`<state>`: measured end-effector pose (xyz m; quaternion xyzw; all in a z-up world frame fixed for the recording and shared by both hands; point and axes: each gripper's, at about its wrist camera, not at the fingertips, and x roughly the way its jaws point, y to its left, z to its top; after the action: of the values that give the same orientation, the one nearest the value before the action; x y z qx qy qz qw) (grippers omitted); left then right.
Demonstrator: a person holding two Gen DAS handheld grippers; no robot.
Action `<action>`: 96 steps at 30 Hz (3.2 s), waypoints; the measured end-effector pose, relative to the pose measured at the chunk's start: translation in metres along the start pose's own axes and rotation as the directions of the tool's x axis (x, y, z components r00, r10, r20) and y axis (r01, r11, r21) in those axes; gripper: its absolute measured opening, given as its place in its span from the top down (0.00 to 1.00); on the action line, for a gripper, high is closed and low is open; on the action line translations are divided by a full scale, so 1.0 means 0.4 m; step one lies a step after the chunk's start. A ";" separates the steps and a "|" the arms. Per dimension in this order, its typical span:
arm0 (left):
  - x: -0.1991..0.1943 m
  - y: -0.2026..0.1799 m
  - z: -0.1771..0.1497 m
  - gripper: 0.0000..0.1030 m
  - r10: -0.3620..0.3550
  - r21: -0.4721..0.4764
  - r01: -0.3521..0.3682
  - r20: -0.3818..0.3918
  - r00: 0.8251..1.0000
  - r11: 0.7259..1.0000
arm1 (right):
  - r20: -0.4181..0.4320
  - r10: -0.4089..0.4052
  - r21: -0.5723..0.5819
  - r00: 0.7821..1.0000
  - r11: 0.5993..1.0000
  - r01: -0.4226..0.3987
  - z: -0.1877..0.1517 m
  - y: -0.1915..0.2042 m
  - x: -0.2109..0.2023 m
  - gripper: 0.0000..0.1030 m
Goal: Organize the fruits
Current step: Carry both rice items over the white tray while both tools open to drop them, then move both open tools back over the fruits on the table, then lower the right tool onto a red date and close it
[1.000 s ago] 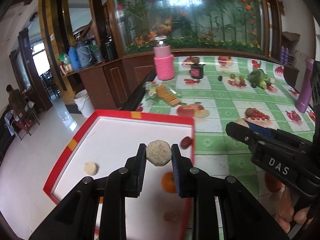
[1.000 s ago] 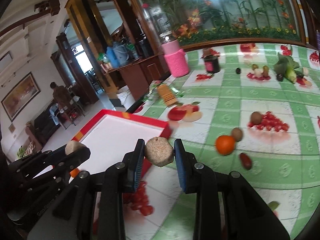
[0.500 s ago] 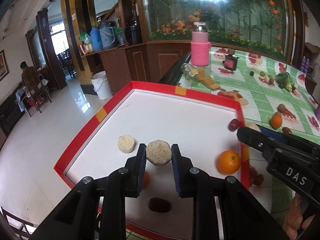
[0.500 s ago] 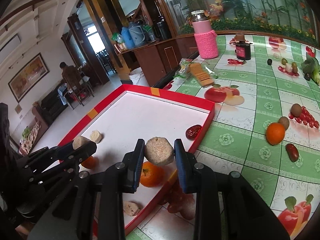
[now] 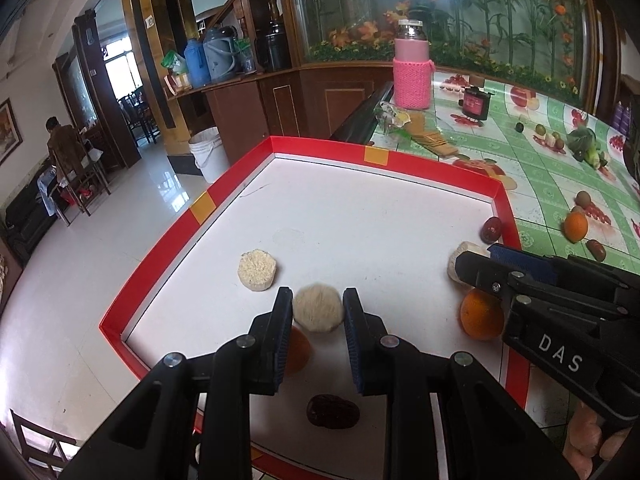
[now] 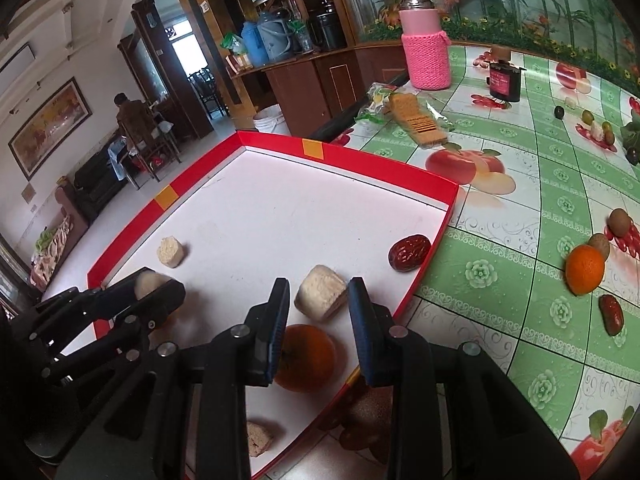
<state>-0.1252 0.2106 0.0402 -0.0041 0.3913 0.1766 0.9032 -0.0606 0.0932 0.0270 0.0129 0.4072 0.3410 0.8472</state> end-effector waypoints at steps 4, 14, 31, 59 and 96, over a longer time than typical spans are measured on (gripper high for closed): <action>-0.003 0.002 0.003 0.50 0.018 -0.009 -0.018 -0.004 1.000 1.000 | 0.018 0.014 0.011 1.000 1.000 -0.014 -0.001 -0.012 -0.026 0.66; -0.023 -0.020 0.006 0.35 0.030 -0.004 -0.030 -0.005 1.000 1.000 | 0.130 -0.065 0.081 0.989 0.995 0.054 -0.001 -0.129 -0.146 0.59; -0.070 -0.084 0.001 0.26 -0.004 0.030 0.004 0.014 1.000 1.000 | 0.057 -0.280 0.203 0.958 0.943 0.263 -0.061 -0.413 -0.257 0.56; -0.077 -0.166 -0.023 0.26 -0.060 0.102 0.060 -0.004 0.998 0.993 | 0.004 -0.342 0.102 0.940 0.935 0.340 -0.067 -0.376 -0.210 0.56; -0.072 -0.185 -0.026 0.26 -0.068 0.121 0.069 -0.010 0.998 0.990 | -0.034 -0.329 0.121 0.944 0.936 0.330 -0.067 -0.385 -0.183 0.72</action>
<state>-0.1272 0.1306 0.0437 0.0370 0.4037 0.1215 0.9060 -0.0238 -0.0749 0.0129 -0.0045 0.4297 0.1682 0.8871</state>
